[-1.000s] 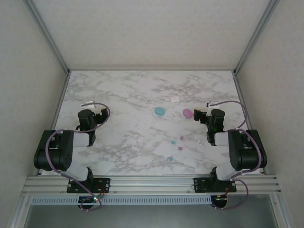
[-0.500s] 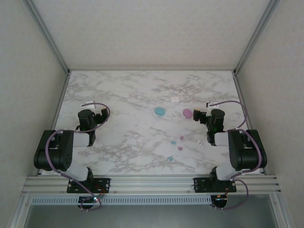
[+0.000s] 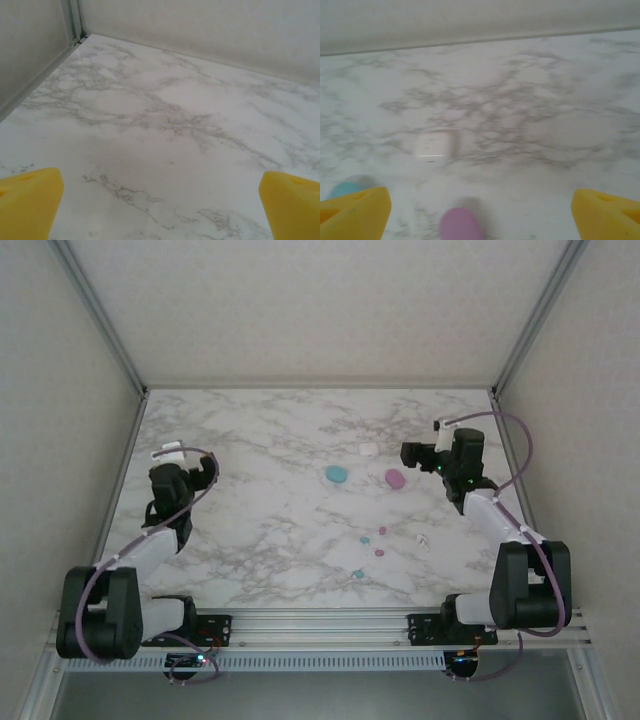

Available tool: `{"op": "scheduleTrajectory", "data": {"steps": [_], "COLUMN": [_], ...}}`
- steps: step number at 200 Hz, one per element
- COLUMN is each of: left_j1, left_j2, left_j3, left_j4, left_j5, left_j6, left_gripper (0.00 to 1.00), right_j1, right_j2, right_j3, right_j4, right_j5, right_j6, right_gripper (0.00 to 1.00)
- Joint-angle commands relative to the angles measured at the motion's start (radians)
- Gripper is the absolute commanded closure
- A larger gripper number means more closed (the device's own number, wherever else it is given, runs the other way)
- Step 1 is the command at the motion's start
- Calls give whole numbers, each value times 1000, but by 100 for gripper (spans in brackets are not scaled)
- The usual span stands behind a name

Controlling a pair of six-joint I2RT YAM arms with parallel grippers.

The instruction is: Insert wireless bluetooth earbuds into charging case

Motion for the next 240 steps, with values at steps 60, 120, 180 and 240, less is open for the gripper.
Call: {"op": "scheduleTrajectory", "data": {"steps": [60, 120, 180, 240], "left_j1": [-25, -29, -29, -28], "left_j2": [-33, -124, -166, -165], "left_j3": [74, 46, 29, 24], "left_j4": [-270, -375, -399, -400], "left_j5": [354, 357, 357, 359], "left_j6": [-346, -325, -301, -290], "left_gripper": [0, 0, 0, 0], "right_j1": [254, 403, 418, 418], "right_j2": [352, 588, 652, 743], "right_j3": [413, 630, 627, 700], "right_j4": [-538, -710, -635, -659], "right_j5": [-212, -26, 0, -43], "right_j6": [-218, -544, -798, -881], "right_gripper": [28, 31, 28, 34]}}
